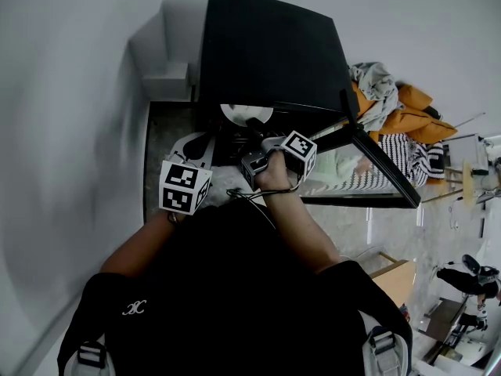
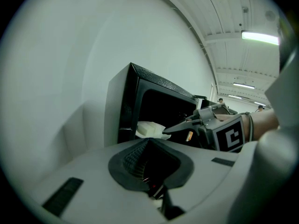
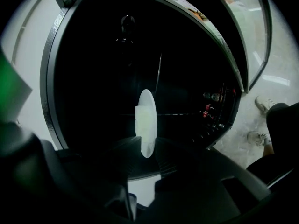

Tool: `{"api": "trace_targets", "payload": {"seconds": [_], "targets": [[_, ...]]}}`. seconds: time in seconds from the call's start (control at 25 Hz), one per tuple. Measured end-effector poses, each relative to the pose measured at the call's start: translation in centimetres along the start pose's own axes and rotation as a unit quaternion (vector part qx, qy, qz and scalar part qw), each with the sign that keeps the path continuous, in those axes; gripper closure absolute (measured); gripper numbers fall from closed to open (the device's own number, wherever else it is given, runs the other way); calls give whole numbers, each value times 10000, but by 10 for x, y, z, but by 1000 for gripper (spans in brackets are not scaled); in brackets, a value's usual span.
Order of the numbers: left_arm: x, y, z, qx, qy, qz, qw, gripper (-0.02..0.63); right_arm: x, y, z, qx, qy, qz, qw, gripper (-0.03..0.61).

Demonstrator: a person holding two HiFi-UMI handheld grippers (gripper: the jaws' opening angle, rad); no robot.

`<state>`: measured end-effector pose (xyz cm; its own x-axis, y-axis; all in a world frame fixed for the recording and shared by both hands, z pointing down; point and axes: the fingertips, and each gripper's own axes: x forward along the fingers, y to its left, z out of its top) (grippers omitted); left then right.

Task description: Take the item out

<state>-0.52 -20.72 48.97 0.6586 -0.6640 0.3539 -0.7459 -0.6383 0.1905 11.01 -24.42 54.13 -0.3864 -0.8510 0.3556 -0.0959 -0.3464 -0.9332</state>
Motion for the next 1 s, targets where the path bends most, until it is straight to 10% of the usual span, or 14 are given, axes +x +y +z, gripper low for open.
{"api": "trace_targets", "payload": {"seconds": [1.0], "targets": [[-5, 13, -5, 4, 115, 146, 9998, 606, 24, -4, 0, 111, 60, 49, 9999, 545]]}}
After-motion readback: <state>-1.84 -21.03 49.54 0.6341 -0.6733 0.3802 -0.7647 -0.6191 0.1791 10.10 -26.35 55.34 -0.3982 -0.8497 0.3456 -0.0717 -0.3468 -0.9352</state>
